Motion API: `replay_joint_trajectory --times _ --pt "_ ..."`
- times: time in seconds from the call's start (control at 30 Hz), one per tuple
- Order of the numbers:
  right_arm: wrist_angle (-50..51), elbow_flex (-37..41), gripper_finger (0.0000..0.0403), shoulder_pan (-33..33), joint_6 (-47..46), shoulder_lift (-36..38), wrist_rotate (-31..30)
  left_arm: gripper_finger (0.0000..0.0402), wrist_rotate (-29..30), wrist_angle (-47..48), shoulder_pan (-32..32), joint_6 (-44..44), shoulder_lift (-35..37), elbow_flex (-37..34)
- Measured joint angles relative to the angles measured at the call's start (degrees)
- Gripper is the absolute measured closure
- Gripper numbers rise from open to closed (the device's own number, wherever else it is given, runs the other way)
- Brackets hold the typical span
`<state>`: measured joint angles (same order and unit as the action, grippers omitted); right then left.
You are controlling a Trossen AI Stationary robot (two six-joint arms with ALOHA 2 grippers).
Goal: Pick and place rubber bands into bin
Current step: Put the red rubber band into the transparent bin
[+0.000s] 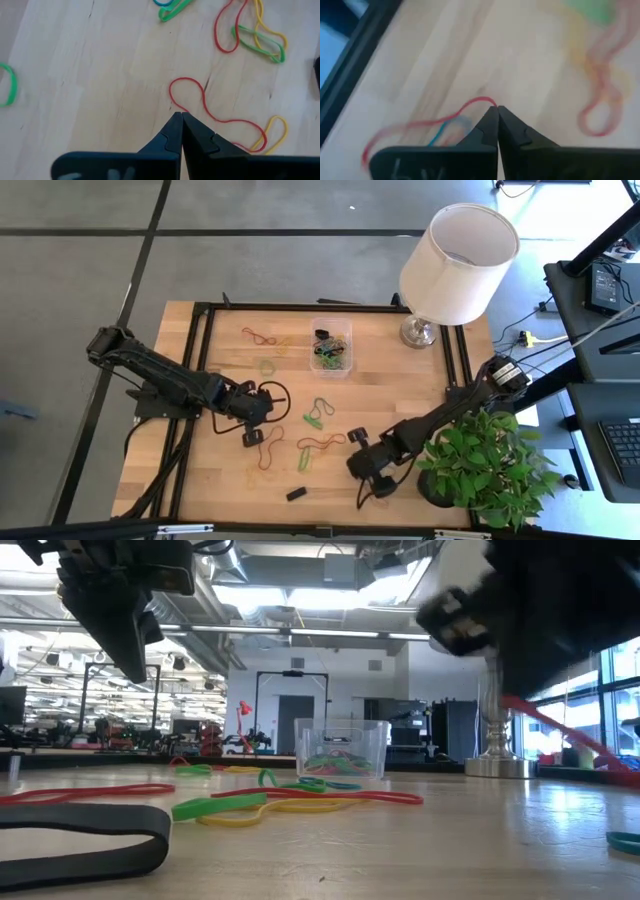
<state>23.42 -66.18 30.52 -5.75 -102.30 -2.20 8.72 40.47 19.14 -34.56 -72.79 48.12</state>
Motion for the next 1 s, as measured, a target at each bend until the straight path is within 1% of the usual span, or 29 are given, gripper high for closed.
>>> replay_joint_trajectory --times 0.13,0.23,0.33,0.47,0.53,0.67,0.7,0.77,0.83,0.9,1.0 --pt "0.2 -2.1 0.0402 0.0 -2.3 0.2 -8.1 0.0399 0.0 0.0 0.0 1.9 0.0 0.0" --pt "0.5 -2.1 0.0402 -0.8 -6.4 0.2 -12.8 0.04 0.0 0.0 0.0 3.3 0.0 0.0" --pt "0.5 -2.0 0.0403 -2.3 -11.2 0.2 -17.3 0.0398 0.3 0.0 0.0 4.9 0.0 0.0" --pt "0.6 -1.9 0.0403 -4.9 -17.4 0.2 -25.5 0.04 1.9 0.0 0.0 5.9 0.0 0.0" --pt "0.1 -1.9 0.0403 -6.7 -19.5 0.2 -27.7 0.04 2.2 0.0 0.0 7.7 0.0 0.0" --pt "-2.4 -1.9 0.0403 -11.3 -25.1 0.3 -27.8 0.0399 2.5 0.0 0.0 14.0 0.0 0.0" --pt "-2.7 -1.9 0.0403 -12.6 -26.5 0.8 -27.6 0.0399 3.5 0.0 0.0 15.4 0.0 0.0" --pt "-4.0 -1.9 0.0403 -14.8 -27.7 2.0 -26.7 0.04 7.5 0.0 -0.1 16.0 0.0 0.0" --pt "-4.7 -1.9 0.0403 -16.8 -27.5 3.5 -25.5 0.0399 11.8 0.0 -0.4 15.0 0.0 0.0" --pt "-5.7 -1.9 0.0403 -18.7 -25.3 5.6 -23.6 0.0399 14.3 0.2 -1.1 15.2 0.0 0.0" --pt "-6.5 -1.9 0.0403 -21.6 -23.3 9.5 -22.2 0.04 14.2 0.5 -2.7 17.6 0.0 0.0"
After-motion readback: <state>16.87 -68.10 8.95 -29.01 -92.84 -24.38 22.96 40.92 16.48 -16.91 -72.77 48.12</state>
